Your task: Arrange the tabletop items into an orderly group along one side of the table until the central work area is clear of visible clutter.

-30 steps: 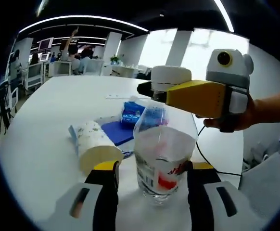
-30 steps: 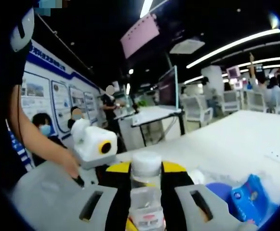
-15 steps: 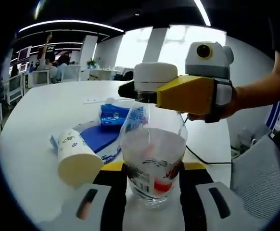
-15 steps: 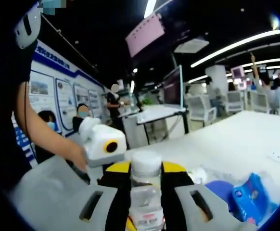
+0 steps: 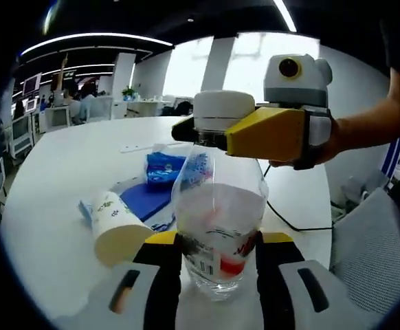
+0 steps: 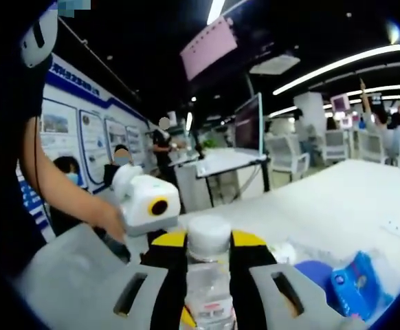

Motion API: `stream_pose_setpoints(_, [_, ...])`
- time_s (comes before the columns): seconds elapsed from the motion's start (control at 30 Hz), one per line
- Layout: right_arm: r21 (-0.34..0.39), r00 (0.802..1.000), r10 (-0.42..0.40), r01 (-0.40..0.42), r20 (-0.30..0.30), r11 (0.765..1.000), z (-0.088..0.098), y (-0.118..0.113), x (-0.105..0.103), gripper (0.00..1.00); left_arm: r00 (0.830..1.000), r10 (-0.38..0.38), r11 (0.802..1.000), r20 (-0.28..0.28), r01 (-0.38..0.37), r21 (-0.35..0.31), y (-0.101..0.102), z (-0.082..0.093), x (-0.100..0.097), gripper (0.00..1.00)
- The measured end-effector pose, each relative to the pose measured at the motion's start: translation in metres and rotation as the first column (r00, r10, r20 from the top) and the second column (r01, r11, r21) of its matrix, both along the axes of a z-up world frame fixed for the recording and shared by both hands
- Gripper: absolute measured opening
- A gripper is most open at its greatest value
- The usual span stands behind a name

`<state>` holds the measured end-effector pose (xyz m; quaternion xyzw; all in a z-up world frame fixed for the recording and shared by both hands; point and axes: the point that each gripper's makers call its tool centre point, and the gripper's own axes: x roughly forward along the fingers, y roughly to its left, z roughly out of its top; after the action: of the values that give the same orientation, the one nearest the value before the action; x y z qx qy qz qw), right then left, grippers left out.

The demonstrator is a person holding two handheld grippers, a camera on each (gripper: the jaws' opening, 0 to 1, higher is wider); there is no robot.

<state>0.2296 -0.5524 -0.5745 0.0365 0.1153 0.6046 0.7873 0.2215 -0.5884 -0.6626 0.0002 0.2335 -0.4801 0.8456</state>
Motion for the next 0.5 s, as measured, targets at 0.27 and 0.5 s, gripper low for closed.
stream_pose_setpoints(0.27, [0.038,0.997,0.004,-0.007,0.073,0.999,0.032,0.015,0.009,0.18,0.997,-0.001,1.0,0.072,0.0,0.012,0.017,0.032,0.016,0.42])
stream_pose_setpoints(0.5, [0.054,0.991,0.001,-0.008,0.133,0.998,0.054,0.032,0.023,0.18,0.991,-0.017,0.999,0.133,0.01,0.052,0.036,0.055,0.037,0.42])
